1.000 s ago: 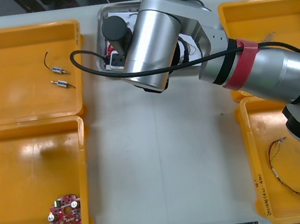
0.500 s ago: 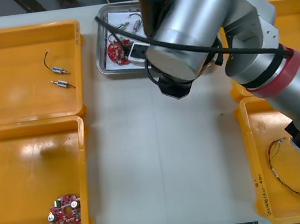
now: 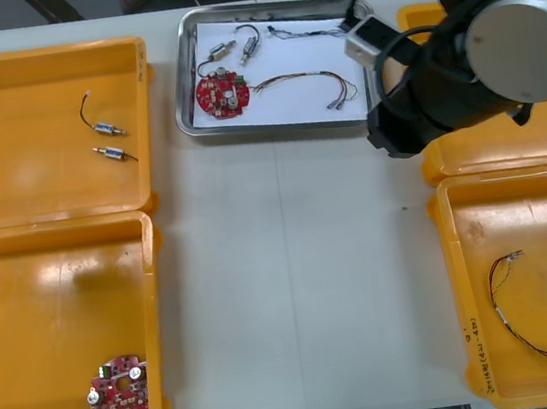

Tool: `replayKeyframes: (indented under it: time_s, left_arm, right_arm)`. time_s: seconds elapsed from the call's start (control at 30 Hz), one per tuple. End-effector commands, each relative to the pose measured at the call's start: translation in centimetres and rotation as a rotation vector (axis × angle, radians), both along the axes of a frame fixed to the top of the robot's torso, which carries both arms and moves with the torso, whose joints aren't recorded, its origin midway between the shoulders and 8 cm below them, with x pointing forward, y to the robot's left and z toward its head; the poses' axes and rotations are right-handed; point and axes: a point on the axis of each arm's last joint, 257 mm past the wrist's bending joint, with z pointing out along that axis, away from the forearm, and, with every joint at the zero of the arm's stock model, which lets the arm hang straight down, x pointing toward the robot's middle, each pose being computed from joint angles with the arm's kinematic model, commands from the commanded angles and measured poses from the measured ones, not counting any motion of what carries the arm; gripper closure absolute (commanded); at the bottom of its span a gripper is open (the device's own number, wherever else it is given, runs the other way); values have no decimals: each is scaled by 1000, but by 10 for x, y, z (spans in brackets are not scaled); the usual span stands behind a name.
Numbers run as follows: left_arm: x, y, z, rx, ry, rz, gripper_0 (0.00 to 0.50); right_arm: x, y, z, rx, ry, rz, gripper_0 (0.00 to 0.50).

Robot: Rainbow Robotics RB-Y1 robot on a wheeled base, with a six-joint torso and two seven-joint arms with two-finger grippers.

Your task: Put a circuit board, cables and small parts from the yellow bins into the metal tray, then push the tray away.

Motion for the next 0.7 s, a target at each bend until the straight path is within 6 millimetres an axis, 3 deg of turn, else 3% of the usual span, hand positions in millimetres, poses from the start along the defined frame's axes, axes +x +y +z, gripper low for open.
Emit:
replayKeyframes:
  time_s: [0.03, 0.17, 0.33, 0.7]
  left_arm:
    - [-3, 3, 5, -33, -26, 73, 0]
    - [-3, 3, 5, -33, -26, 73, 0]
    - [-3, 3, 5, -33, -26, 73, 0]
    - [-3, 3, 5, -33, -26, 73, 0]
  right_arm:
    - [-13, -51, 3, 104, 23, -155, 0]
    - [-22, -73, 3, 154, 31, -225, 0]
    - [-38, -121, 4, 195, 42, -352, 0]
    - [-68, -203, 0, 215, 61, -518, 0]
